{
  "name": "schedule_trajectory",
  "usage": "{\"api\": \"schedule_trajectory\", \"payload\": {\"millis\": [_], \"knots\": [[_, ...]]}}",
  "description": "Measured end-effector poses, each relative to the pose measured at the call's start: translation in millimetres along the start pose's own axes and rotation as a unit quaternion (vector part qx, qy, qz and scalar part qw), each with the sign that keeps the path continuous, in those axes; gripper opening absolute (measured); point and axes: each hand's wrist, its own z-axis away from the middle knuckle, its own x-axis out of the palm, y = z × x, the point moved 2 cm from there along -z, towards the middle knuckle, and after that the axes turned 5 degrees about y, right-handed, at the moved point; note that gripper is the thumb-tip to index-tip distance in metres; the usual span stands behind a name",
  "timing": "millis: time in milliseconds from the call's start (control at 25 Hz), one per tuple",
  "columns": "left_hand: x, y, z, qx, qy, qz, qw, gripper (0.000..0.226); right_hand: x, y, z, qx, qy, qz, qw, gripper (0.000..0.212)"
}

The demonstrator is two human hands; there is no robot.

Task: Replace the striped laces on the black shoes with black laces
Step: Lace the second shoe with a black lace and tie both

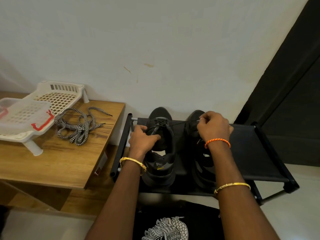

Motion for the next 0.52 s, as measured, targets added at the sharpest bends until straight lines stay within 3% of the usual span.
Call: {"api": "schedule_trajectory", "payload": {"millis": [160, 240, 360, 440, 520], "knots": [[-1.6, 0.2, -2.9, -0.051, -0.034, 0.039, 0.997, 0.052, -2.8, 8.4, 1.7, 0.05, 0.07, 0.054, 0.995, 0.016], [-3.7, -1.3, -8.6, -0.03, 0.002, 0.046, 0.998, 0.033, 11.1, 1.4, 1.1, -0.003, -0.008, 0.051, 0.999, 0.025], [-4.7, 0.8, -13.4, 0.024, 0.025, 0.039, 0.999, 0.005, 41.1, -17.9, 9.9, -0.108, -0.198, 0.033, 0.974, 0.026], [-3.3, 2.4, -14.1, 0.038, 0.022, 0.046, 0.998, 0.005, 53.8, -27.1, 15.5, -0.129, -0.233, 0.031, 0.963, 0.022], [-2.1, 3.8, -14.0, 0.055, 0.025, 0.043, 0.997, 0.007, 55.7, -31.4, 14.8, -0.125, -0.206, 0.034, 0.97, 0.02]]}}
